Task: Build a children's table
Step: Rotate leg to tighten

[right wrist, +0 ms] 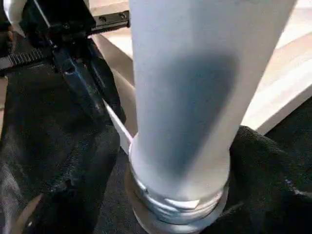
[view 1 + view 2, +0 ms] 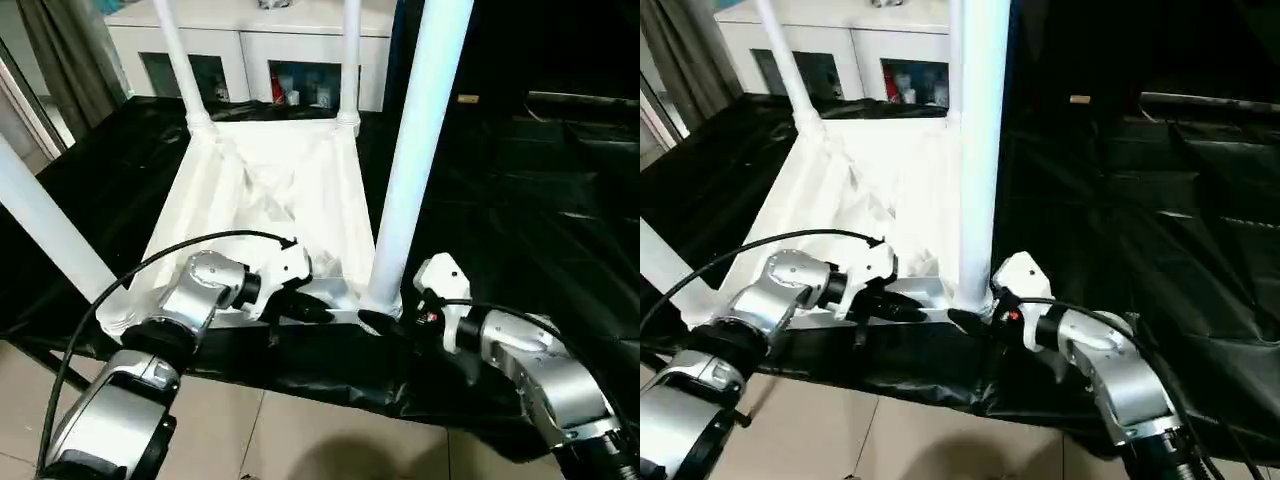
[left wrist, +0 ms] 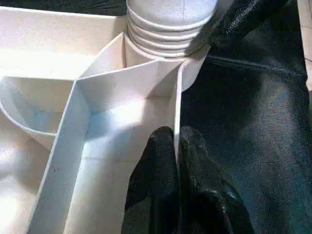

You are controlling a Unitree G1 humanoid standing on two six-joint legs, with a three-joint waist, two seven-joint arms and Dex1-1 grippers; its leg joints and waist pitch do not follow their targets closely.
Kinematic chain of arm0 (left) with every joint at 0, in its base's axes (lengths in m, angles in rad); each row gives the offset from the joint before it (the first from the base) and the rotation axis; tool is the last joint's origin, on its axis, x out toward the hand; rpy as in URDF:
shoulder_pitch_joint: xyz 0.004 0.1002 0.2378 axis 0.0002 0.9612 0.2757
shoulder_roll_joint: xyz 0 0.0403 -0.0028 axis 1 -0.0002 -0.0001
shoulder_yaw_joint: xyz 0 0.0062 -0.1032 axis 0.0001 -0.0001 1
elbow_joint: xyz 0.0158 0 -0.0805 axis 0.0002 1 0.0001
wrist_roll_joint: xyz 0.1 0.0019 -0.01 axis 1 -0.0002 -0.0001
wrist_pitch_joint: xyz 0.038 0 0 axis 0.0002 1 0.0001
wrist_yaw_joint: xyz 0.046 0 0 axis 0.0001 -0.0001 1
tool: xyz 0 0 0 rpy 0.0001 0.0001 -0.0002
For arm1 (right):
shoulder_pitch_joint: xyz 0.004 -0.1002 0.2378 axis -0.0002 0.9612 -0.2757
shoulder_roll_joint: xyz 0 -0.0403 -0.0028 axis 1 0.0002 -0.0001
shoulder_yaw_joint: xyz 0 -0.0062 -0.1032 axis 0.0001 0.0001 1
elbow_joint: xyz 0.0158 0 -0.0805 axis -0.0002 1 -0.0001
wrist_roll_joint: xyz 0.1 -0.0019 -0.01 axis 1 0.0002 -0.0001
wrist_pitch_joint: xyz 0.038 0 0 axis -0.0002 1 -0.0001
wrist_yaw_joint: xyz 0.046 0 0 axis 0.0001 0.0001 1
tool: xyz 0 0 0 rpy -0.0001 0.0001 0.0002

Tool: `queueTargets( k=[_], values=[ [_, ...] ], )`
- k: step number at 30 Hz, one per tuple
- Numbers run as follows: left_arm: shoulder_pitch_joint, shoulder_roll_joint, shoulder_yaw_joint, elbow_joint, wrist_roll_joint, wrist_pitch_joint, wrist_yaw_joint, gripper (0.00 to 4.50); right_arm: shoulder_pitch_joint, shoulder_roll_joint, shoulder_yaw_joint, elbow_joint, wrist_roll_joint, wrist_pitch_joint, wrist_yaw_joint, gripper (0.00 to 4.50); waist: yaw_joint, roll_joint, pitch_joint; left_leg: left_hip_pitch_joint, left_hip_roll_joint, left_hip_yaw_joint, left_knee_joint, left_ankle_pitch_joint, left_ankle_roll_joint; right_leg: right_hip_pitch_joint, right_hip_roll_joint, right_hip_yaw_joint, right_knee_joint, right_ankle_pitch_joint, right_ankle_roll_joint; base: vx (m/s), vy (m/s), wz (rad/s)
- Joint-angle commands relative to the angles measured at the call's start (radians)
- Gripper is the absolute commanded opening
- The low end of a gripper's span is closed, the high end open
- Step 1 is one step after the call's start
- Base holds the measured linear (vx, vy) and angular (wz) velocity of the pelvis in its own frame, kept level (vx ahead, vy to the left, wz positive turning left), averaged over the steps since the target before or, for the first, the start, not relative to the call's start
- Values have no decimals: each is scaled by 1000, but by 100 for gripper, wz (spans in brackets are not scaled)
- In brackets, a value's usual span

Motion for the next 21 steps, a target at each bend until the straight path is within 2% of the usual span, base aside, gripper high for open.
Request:
queueTargets(
  k=[1, 2, 6, 11, 12, 14, 17, 18, 20, 21],
  values=[
    [5, -18, 42, -39, -73, 2, -25, 0, 1, 8, 29, 4, 7, 18, 28, 323, 2, -19, -57, -7, 27, -4, -68, -193, 65, 55, -60, 42, -81, -319, -185, 0, 0, 0],
    [6, -17, 42, -42, -74, 8, -29, 0, 1, 10, 29, 9, 9, 18, 31, 311, 3, -22, -57, -7, 27, -4, -67, -192, 66, 55, -61, 42, -79, -318, -185, 0, 0, 0],
    [8, -15, 41, -46, -74, 13, -30, 0, 1, 10, 32, 16, 9, 17, 32, 282, 2, -21, -56, -8, 26, -4, -68, -192, 65, 55, -61, 42, -81, -330, -181, 0, 0, 0],
    [11, -13, 41, -54, -73, 16, -30, 0, 4, 8, 36, 20, 9, 15, 34, 269, 2, -22, -55, -8, 26, -3, -67, -193, 64, 54, -61, 42, -82, -341, -174, 0, 0, 0],
    [14, -15, 43, -61, -71, 21, -18, 0, 11, 15, 41, 32, -1, 4, 26, 267, 2, -25, -55, -8, 26, -3, -68, -192, 64, 55, -61, 42, -82, -340, -174, 0, 0, 0],
    [17, -22, 46, -64, -67, 22, 5, 0, 19, 30, 42, 45, -8, -7, 8, 267, 1, -22, -55, -8, 27, -4, -69, -196, 63, 54, -62, 42, -81, -340, -178, 0, 0, 0],
    [-2, -50, 58, -36, -47, 30, 107, 0, 21, 87, 18, 79, -11, -10, -76, 265, -1, -25, -53, -7, 25, -3, -69, -207, 57, 52, -61, 42, -85, -365, -172, 0, 0, 0],
    [-23, -80, 64, -8, -31, 35, 184, 0, 16, 138, -4, 109, -16, -2, -156, 265, -5, -24, -50, -7, 22, -3, -70, -221, 49, 48, -60, 40, -90, -404, -162, 0, 0, 0],
    [-52, -122, 63, 29, -9, 43, 277, 0, 1, 197, -22, 150, -40, -3, -267, 264, -11, -25, -48, -1, 17, -6, -69, -253, 33, 45, -61, 35, -103, -523, -119, 0, 0, 0],
    [-54, -125, 63, 31, -7, 45, 283, 0, -1, 201, -23, 153, -43, -4, -275, 264, -12, -27, -47, -3, 15, -6, -69, -250, 32, 44, -61, 35, -106, -537, -109, 0, 0, 0]
  ],
)
